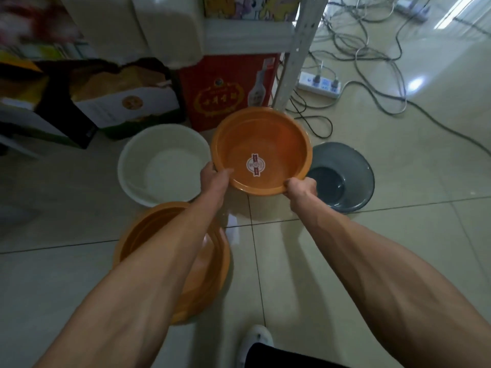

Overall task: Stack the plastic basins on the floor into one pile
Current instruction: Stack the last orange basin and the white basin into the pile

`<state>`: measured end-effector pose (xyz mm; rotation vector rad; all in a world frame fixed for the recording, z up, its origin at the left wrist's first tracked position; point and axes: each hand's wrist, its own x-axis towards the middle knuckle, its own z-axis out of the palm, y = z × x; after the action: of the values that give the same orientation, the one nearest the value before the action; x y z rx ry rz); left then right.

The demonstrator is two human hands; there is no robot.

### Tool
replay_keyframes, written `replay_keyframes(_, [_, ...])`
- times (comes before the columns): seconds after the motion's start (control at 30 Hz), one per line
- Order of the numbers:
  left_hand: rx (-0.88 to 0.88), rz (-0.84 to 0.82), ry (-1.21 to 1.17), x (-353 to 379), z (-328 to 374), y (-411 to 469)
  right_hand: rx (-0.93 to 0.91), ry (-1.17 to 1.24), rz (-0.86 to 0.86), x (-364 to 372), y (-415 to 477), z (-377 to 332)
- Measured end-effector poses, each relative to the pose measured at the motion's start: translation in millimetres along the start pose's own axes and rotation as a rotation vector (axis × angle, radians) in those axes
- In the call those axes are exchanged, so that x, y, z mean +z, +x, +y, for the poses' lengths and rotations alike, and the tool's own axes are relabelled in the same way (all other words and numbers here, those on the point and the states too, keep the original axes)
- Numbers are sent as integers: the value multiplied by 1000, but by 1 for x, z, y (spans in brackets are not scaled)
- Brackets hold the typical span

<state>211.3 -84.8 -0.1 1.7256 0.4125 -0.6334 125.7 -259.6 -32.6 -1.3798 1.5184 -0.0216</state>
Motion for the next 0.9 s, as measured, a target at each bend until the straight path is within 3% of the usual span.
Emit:
replay_keyframes(0.17, [31, 143, -76, -64, 49, -49, -173, -126, -74, -22, -56, -29])
replay_keyframes(0.37, [-41, 280, -33, -166, 38, -102, -288, -386, -281, -13, -147, -26])
replay_keyframes(0.6, [-125, 329, 69, -240, -55, -150, -343, -668, -336, 47, -163, 63])
replay_keyframes(0.77, [-104, 329, 140, -248, -112, -140, -372, -719, -258, 54, -181, 104])
replay_keyframes(0.9, [-119, 298, 199, -249, -140, -128, -406, -782, -297, 47, -179, 125])
